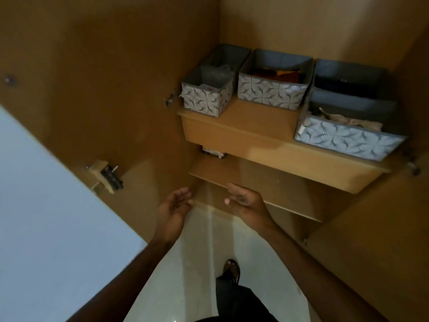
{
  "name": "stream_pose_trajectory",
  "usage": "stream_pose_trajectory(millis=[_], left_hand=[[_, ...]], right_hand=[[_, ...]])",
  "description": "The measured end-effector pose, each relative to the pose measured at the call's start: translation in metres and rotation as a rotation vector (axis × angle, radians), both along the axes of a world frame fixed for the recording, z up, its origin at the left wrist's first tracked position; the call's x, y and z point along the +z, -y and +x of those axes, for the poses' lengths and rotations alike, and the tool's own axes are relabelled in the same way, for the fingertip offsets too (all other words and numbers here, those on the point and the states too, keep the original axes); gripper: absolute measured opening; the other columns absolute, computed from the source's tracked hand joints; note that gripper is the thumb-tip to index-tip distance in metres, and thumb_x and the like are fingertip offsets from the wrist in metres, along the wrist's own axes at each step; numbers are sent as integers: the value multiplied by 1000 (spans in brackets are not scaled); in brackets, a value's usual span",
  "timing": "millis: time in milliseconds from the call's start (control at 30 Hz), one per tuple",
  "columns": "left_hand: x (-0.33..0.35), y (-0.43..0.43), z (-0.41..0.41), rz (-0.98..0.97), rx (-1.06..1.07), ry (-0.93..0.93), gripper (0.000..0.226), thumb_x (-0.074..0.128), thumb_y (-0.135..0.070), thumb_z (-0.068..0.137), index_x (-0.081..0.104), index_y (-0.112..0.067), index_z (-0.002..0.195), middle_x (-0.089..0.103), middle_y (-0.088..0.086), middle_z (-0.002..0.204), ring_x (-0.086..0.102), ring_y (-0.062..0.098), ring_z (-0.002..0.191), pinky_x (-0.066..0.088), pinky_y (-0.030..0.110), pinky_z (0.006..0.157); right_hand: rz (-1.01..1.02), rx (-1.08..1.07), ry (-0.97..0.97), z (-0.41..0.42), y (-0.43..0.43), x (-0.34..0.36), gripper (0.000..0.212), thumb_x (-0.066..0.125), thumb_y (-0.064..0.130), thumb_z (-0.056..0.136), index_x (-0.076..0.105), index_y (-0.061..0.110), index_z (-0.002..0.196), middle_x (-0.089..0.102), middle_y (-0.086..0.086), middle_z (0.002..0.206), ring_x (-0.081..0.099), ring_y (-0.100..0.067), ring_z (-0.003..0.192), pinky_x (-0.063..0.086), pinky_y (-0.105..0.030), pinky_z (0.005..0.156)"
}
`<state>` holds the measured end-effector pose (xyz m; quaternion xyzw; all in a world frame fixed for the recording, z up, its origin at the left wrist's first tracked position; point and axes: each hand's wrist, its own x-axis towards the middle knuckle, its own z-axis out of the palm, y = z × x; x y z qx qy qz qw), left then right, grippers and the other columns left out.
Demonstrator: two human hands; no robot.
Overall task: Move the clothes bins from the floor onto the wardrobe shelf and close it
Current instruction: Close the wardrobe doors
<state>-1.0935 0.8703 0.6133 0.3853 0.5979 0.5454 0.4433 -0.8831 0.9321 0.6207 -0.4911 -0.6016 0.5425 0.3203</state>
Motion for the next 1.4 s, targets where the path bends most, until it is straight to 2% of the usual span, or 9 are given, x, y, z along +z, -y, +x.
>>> stream_pose_trajectory(millis=[100,267,533,700,933,1033,1167,1267,1400], left_hand=[[2,62,-2,18,11,0,34,59,1,90,60,-14,120,68,0,110,66,2,97,51,19,83],[12,134,14,30,19,8,33,60,3,89,61,-15,117,68,3,110,65,5,97,51,15,79],[34,187,114,129,-102,-12,32,62,3,87,61,-13,115,68,7,109,64,13,99,52,17,80],[45,208,225,134,-254,-22,34,64,5,85,62,-17,111,69,7,106,65,15,97,50,25,85],[81,232,402,177,-454,-69,30,59,2,90,60,-7,118,66,5,109,63,13,97,52,16,78],[99,225,455,197,-538,-82,31,60,0,89,59,-10,118,64,9,115,62,18,104,53,23,81],[125,213,504,245,-609,-161,39,66,-9,86,55,-21,123,59,-4,121,57,13,112,52,29,88],[148,212,526,263,-654,-158,43,65,-10,87,51,-24,126,55,-11,118,56,14,113,51,35,93],[152,210,533,301,-728,-195,42,60,-5,90,52,-21,127,56,-15,120,55,14,118,51,33,96]], right_hand=[[16,-30,8,4,60,0,51,71,18,85,54,22,133,61,2,130,60,-1,109,49,-27,98],[47,-71,57,35,143,18,50,71,19,85,56,23,133,63,2,126,62,-2,105,49,-16,87],[106,-176,84,136,224,51,50,71,21,85,55,27,132,63,3,127,63,-11,110,51,-39,98],[123,-271,90,241,280,72,49,70,22,86,55,24,133,63,6,124,61,-9,112,52,-31,95],[210,-506,151,405,343,89,35,69,14,86,65,16,121,70,1,113,65,-8,102,50,-13,82],[257,-600,164,447,349,102,24,65,8,88,71,18,109,71,0,111,66,-16,103,53,-29,91],[230,-688,212,477,331,128,33,54,8,93,62,13,124,63,-3,124,57,-20,116,46,-48,103],[199,-629,141,476,315,156,41,47,5,94,55,22,130,59,2,126,56,-7,112,47,-38,99],[230,-488,111,469,306,168,45,44,-12,87,59,15,120,63,9,93,59,14,67,46,-7,59]])
